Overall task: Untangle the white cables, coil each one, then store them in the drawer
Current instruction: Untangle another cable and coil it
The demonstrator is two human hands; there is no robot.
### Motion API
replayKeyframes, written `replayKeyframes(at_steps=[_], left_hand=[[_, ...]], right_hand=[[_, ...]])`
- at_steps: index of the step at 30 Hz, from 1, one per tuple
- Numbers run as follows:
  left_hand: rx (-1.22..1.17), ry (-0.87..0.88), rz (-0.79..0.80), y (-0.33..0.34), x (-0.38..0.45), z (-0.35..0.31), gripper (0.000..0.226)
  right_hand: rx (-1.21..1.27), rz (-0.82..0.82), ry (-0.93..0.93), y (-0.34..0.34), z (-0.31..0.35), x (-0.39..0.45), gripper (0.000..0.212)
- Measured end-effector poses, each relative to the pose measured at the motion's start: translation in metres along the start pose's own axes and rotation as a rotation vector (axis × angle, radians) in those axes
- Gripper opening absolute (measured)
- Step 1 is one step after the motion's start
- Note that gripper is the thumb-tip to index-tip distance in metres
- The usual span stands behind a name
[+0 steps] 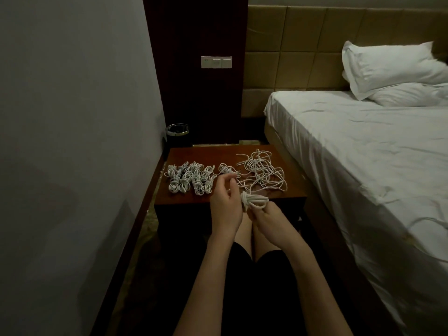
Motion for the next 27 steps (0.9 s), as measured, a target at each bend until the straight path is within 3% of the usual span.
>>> replayKeyframes(at_steps=[6,10,15,18,21,27], left_hand=[[0.152,0.107,-0.077,-0.011,0.001,-0.009,0.023],[0.235,0.099,0.046,-0.003,0.0,-0.008,0.015],[0.204,0.182,0.288,0.013,-0.001,-0.009,0.019],[0.138,0.207,0.422,0.025,-0.006,-0.011,0.016],[0.019,0.154,0.543,0.034,-0.014,-0.01,0.021],[-0.415,-0.067,0.483,0.035,-0.021,-0.023,0.025]], right_hand=[[-0.252,0.13,-0.083,0.01,0.031,-0.014,0.032],[-0.36,0.076,-0.174,-0.001,0.046,-0.029,0.035],[-0.119,-0.142,-0.243,-0.034,0.053,-0.033,0.037],[-0.044,-0.226,-0.157,-0.048,0.033,-0.026,0.028],[0.009,-0.14,-0.088,-0.049,0.017,-0.016,0.024],[0.696,0.067,0.0,-0.027,0.004,-0.012,0.017]])
Point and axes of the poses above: each hand's wrist, its own x-axis towards the middle knuckle, its own y-axis out of the palm, z = x × y, the point moved 8 cm from there along x, towards the middle knuckle, and after that the axes turned 8 degrees about y, right-handed, at the moved point
